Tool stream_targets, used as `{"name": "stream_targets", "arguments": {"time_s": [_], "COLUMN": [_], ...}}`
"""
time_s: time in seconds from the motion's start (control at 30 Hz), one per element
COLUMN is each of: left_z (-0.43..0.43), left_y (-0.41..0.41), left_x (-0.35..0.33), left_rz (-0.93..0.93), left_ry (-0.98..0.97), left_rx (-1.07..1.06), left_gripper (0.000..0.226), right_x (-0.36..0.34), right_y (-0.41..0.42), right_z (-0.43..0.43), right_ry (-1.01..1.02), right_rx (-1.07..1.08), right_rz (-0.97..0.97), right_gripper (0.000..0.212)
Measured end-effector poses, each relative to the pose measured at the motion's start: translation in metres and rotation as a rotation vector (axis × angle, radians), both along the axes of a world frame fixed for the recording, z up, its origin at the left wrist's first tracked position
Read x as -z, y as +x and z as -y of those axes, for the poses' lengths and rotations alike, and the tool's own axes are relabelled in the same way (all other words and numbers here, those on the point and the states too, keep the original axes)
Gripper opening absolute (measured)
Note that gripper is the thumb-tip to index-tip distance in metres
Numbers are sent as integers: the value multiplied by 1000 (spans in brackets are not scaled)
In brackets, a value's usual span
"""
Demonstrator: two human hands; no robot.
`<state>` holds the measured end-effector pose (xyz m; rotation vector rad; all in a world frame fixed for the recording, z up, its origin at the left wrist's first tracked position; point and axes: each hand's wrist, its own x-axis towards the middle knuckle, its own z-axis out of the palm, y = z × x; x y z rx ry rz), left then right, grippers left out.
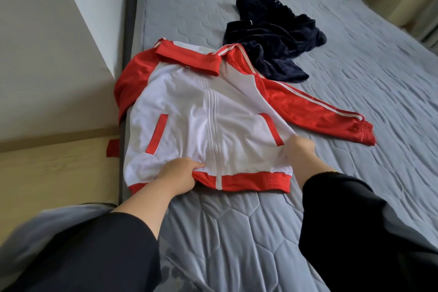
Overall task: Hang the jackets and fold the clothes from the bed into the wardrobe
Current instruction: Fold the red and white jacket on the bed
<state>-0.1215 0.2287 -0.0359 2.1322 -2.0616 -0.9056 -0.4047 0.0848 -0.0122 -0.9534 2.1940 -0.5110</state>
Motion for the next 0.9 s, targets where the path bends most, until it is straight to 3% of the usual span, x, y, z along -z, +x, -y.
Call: {"name": "stream_targets", "arguments": {"time_s": [0.07, 0.17, 0.27, 0.37, 0.47, 0.53, 0.6, 0.77, 0.9], "left_z": [0, -1, -2, -6, -10, -10, -12, -15, -10], "left_y": [-1, -6, -20, -35, -37, -35, -35, -30, -20], "left_x": [0, -7, -16, -19, -22, -25, -27, -30, -41], "left_rz": [15, 107, 209, 239, 222, 202, 221, 378, 336], "left_ry": [12, -105, -303, -311, -244, -208, -204, -194, -92], "left_rx": [8, 95, 280, 351, 300, 267, 261, 174, 162], "left_gripper": [66, 61, 48, 34, 29, 29, 31, 47, 46], "right_x": [2, 10, 16, 19, 20, 25, 27, 23, 12], "right_y": [-9, -6, -1, 9, 16, 14, 12, 23, 26], "right_z": [0, -13, -40, -79, -114, -121, -120, -107, -94], "right_ry": [-86, -149, -469, -739, -661, -575, -482, -525, -446], "right_rx": [136, -87, -394, -706, -1080, -1278, -1340, -1208, -1202], "right_rz": [25, -120, -356, -322, -243, -423, -561, -694, -642], "right_gripper": [42, 38, 37, 18, 34, 51, 62, 34, 15]}}
